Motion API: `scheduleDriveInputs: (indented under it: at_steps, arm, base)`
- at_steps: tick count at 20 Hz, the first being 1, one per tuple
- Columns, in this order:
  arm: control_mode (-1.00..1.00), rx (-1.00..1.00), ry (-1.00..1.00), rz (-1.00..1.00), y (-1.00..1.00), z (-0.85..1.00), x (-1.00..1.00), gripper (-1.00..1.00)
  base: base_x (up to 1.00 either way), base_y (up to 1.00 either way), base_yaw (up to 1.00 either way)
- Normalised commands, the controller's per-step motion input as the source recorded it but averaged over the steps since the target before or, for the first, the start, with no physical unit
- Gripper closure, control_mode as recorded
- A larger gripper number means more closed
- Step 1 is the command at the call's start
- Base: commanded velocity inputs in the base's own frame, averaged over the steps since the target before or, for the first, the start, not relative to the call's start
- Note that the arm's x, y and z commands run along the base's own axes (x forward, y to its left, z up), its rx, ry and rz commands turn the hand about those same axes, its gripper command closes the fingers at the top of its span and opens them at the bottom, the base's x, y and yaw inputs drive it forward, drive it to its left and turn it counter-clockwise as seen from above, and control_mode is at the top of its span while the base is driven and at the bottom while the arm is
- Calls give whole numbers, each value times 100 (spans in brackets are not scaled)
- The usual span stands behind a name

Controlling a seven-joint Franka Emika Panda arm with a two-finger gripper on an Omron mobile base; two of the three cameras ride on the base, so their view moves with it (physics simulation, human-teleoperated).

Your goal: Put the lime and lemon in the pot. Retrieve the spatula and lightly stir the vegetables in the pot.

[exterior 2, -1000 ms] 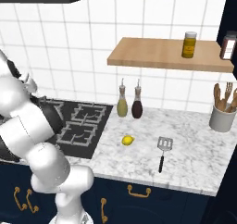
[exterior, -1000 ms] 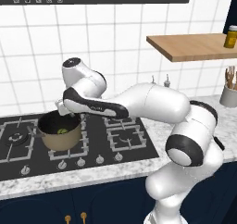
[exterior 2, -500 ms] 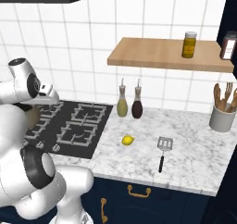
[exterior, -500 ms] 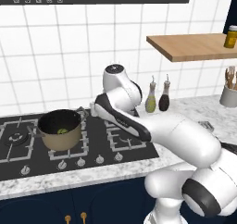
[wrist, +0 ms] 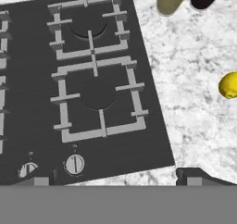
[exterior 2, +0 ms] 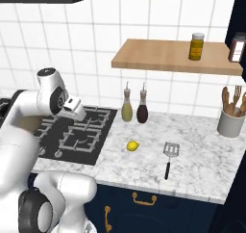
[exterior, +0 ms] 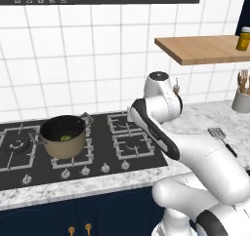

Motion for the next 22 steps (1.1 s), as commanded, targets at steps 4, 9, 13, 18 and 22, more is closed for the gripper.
scheduleDriveInputs:
  at_steps: [4, 9, 13, 18, 22]
  arm:
    - [-100, 8, 1, -18, -100, -9, -5, -100]
    - [-100, 8, 3, -17, -100, -24, 0, -100]
    - [-100, 3, 4, -15, -100, -39, 2, -100]
    - [-100, 2, 7, -9, -98, -45, 23, -100]
    - [-100, 3, 8, -4, -60, -36, 45, -100]
  base:
    - [0, 0, 0]
    - [0, 0, 0]
    - [0, 0, 0]
    - [0, 0, 0]
    - [0, 0, 0]
